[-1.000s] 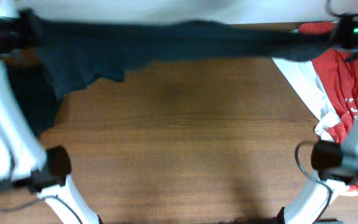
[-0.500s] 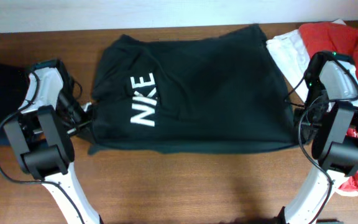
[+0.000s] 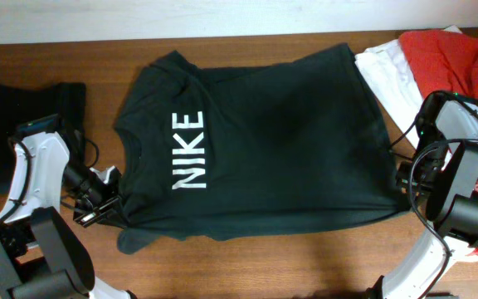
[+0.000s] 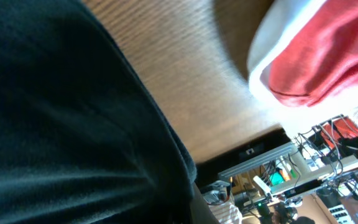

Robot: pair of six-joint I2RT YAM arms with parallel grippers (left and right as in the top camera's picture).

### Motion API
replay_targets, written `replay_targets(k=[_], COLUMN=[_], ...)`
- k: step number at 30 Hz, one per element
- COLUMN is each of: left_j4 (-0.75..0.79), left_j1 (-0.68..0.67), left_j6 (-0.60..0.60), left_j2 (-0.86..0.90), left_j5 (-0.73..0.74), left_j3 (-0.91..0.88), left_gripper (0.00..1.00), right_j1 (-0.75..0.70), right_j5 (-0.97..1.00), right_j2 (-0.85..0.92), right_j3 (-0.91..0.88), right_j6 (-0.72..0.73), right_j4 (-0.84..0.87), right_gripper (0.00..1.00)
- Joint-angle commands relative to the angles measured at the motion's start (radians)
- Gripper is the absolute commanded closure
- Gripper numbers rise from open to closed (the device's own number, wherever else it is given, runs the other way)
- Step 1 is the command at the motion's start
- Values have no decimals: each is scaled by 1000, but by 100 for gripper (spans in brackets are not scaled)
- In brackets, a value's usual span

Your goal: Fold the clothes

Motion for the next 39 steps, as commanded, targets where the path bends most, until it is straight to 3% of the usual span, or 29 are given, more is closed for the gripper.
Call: replay_targets(k=[1,6,11,18,26,29,30,32,36,39], left_j4=[-18,32,446,770,859,869,869,869,864,861], left_j1=[8,3,3,3,-64,-71,-71,-71,-71,-71], left_j6=[4,4,1,-108,-128,-128,-128,-131,-131,-131], left_j2=[-11,-11,-11,-9,60,93,99,103,103,103], left_j5=[15,56,314,253,170,159,147,148,148,148], left_j3=[-10,-10,-10,-11,-11,-11,-11,-11,-11,-11], left_gripper=[100,100,100,100,100,100,100,100,100,100], right_j1=[-10,-8,-8,19,53,53,54,51,51,50], right_j5=[-4,-79,-163,-306,-307,-371,-413,-407,-318,-320], right_j2=[-26,-26,-26,-26,-24,-24,-24,-23,-23,-23], right_j3=[-4,21,127,127,127,127,127,127,127,127], right_j6=[-33,-98,-177,-294,-304,-300,-300,-259,-259,-259], right_j4=[55,158,216,380,497,608,647,678,567,494], right_gripper=[96,96,96,96,95,70,53,46,47,64])
